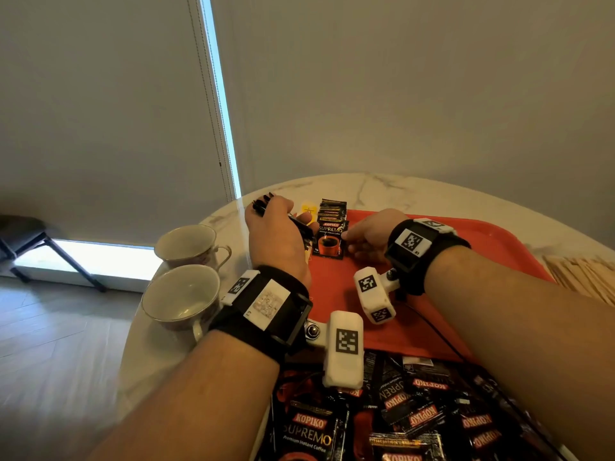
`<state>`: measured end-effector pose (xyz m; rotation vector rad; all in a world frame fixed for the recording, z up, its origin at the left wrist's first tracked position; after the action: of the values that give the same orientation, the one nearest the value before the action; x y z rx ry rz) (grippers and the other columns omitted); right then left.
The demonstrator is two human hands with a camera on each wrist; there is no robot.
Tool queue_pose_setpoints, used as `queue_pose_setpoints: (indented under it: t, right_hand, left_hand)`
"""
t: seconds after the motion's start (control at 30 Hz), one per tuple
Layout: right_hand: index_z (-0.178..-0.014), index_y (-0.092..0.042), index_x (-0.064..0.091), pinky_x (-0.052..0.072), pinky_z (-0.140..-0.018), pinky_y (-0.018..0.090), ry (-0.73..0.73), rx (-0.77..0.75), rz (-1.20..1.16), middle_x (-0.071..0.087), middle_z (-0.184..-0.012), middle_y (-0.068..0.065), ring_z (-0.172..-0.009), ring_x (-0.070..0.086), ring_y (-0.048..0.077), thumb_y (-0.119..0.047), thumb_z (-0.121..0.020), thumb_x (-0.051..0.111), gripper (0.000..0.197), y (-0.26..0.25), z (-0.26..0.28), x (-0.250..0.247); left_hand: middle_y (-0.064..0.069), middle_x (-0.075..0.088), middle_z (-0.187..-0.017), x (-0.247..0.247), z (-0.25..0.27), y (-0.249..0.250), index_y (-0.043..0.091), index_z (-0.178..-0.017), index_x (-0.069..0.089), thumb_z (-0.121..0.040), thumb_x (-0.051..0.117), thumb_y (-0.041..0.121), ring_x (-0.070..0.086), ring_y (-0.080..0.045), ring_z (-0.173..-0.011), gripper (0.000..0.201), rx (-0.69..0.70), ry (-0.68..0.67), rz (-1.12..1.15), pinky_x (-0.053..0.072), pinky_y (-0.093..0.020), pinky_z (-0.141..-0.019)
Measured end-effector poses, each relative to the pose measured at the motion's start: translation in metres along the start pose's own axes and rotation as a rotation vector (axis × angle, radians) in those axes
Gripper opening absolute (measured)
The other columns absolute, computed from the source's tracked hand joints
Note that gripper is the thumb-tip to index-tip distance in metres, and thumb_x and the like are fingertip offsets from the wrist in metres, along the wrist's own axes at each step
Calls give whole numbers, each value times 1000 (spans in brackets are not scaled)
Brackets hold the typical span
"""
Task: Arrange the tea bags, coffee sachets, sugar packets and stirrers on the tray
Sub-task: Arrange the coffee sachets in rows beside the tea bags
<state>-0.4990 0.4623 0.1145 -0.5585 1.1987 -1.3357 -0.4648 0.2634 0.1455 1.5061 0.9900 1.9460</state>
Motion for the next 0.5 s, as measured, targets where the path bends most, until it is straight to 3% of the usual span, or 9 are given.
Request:
queue_pose_setpoints:
  t: [0.1, 0.3, 0.5]
  right_hand:
    - [-94, -2, 72, 57, -57, 27, 3, 5, 14, 74, -81, 10, -65, 68, 17, -8, -86, 79, 12, -1, -1, 0]
    - [-94, -2, 71, 55, -58, 26, 3, -6, 21, 73, -81, 10, -60, 65, 15, -8, -87, 78, 11, 1, -6, 1]
    - [-96, -2, 71, 51, -48, 23, -8, -11, -16, 72, -83, 9, -58, 64, 14, -9, -88, 78, 13, 1, -6, 1]
  left_hand:
    - [-6, 57, -88, 0, -1, -1, 18, -102, 56, -98, 55, 10, 66, -21, -67, 9, -8, -4, 0, 59, -36, -66]
    - [-6, 58, -89, -1, -1, 0, 16, -105, 57, -99, 55, 11, 67, -21, -71, 8, -6, -8, -15, 61, -38, -71]
    - [-8, 60, -94, 1, 0, -3, 15, -109, 56, -100, 55, 10, 71, -24, -77, 10, -10, -26, -16, 63, -42, -79]
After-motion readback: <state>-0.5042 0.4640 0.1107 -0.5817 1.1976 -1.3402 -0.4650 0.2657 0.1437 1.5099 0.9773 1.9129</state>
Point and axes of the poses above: each hand's wrist, its own z-axis away from the middle knuckle, its own x-axis out of the palm, y = z × x, the point moved 8 cm from there along -z, towards the middle knuckle
